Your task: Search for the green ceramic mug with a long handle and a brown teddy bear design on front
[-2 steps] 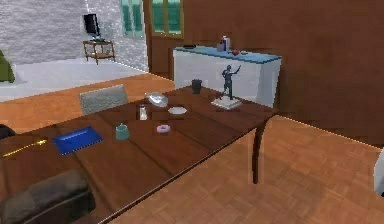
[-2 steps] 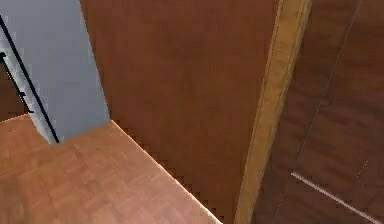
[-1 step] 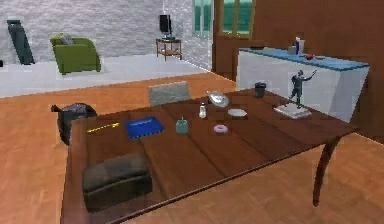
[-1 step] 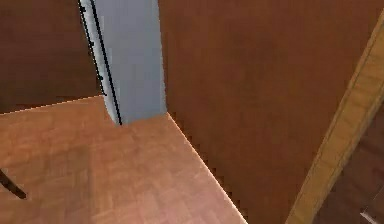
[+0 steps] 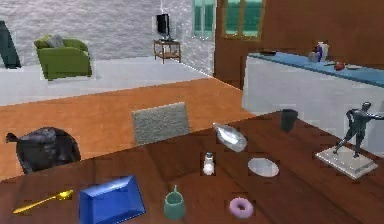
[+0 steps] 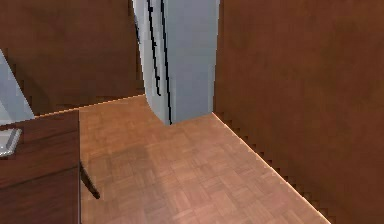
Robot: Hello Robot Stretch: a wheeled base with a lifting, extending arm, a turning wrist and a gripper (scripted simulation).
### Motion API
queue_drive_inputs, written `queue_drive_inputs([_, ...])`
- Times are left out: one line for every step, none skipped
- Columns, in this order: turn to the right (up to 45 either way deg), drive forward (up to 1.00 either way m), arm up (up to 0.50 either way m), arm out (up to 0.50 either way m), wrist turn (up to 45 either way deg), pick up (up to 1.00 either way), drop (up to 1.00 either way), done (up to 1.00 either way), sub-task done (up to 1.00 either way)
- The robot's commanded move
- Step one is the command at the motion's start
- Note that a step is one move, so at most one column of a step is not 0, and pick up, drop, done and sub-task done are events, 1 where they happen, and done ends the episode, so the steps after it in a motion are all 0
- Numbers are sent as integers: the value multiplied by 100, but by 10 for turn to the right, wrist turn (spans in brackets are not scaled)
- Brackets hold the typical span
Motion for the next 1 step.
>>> queue_drive_inputs([0,0,0,0,0,0,0,100,0])
